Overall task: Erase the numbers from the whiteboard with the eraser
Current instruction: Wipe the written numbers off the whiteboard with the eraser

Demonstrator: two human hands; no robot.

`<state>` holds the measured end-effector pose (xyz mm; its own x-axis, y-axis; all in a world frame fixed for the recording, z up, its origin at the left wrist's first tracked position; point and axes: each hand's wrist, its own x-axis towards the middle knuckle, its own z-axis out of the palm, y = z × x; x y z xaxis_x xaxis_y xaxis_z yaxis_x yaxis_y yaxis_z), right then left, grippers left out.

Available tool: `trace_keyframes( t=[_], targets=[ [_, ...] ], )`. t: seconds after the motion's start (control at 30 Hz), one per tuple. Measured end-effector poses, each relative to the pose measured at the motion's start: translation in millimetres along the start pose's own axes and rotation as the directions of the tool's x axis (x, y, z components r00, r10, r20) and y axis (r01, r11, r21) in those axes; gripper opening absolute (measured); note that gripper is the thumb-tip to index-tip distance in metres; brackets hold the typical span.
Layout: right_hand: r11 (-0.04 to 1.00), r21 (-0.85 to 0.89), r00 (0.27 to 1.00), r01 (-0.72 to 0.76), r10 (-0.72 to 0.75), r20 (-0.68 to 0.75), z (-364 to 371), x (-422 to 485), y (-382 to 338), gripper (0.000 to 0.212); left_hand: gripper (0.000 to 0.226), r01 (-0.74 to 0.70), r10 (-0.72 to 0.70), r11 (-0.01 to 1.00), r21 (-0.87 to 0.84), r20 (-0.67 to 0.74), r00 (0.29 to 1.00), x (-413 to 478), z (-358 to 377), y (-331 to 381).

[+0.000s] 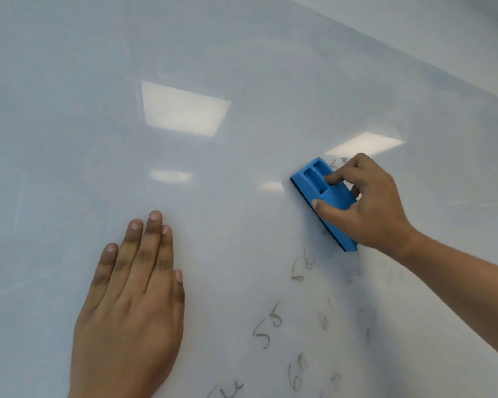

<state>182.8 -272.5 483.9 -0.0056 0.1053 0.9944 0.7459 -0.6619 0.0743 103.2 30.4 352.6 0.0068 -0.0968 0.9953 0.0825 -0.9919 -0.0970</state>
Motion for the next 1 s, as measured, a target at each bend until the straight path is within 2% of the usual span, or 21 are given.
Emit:
trace_keyframes(
  t=[0.1,0.17,0.23,0.3,0.37,0.4,0.43,0.53,0.57,0.7,0.77,0.87,1.0],
  targets=[
    [0.984,0.013,0.972,0.178,-0.178,0.151,2.9,-16.0,-18.0,0.039,0.055,0.000,0.000,1.000,0.003,-0.004,1.000,-0.7,0.6,0.2],
    [0.971,-0.016,0.947,0.237,-0.227,0.229,-4.5,-19.9,-13.0,0.039,0.055,0.000,0.000,1.000,-0.002,-0.008,1.000,-0.4,0.6,0.2],
    [0.983,-0.060,0.972,0.172,-0.160,0.173,-13.3,-7.3,9.0,0.043,0.055,0.000,0.001,1.000,0.003,-0.019,1.000,-0.5,0.2,0.1],
    [0.995,-0.101,1.000,-0.009,0.011,0.021,-23.1,14.4,37.9,0.045,0.054,-0.004,0.004,1.000,0.010,-0.030,1.000,-1.2,0.1,1.2],
    [0.974,-0.122,0.979,-0.188,0.176,-0.107,-28.5,30.2,57.3,0.041,0.054,-0.010,0.010,1.000,0.015,-0.037,0.999,-0.8,-0.1,1.0],
    [0.967,-0.119,0.970,-0.224,0.209,-0.123,-28.2,32.1,59.7,0.038,0.054,-0.012,0.012,1.000,0.017,-0.037,0.999,-0.2,0.2,0.7],
    [0.972,-0.109,0.975,-0.208,0.197,-0.102,-27.0,29.9,58.5,0.035,0.054,-0.012,0.013,1.000,0.017,-0.035,0.999,-0.1,0.6,0.6],
    [0.996,-0.087,0.996,-0.012,0.020,0.091,-27.8,14.2,49.3,0.035,0.054,-0.005,0.006,1.000,0.012,-0.031,0.999,-0.2,0.3,1.6],
    [0.995,-0.102,0.993,0.003,0.009,0.117,-30.4,14.2,51.5,0.036,0.054,-0.004,0.004,1.000,0.012,-0.027,1.000,0.4,0.3,1.7],
    [0.953,-0.184,0.969,-0.241,0.226,-0.101,-34.3,33.6,68.9,0.030,0.055,-0.003,0.003,1.000,-0.010,-0.006,1.000,1.3,0.5,1.0],
    [0.954,-0.155,0.962,-0.256,0.236,-0.135,-27.9,31.4,60.6,0.029,0.056,-0.005,0.005,1.000,-0.020,-0.005,1.000,0.7,-0.1,1.3],
    [0.988,-0.094,0.992,-0.119,0.121,0.020,-15.5,4.5,19.4,0.037,0.056,0.014,-0.014,1.000,-0.007,0.018,1.000,2.0,-2.6,2.5],
    [0.998,-0.044,0.979,0.034,-0.025,0.201,9.0,-70.3,-60.6,0.039,0.056,0.032,-0.032,0.999,0.003,0.057,0.998,5.3,-6.6,5.2]
  ],
)
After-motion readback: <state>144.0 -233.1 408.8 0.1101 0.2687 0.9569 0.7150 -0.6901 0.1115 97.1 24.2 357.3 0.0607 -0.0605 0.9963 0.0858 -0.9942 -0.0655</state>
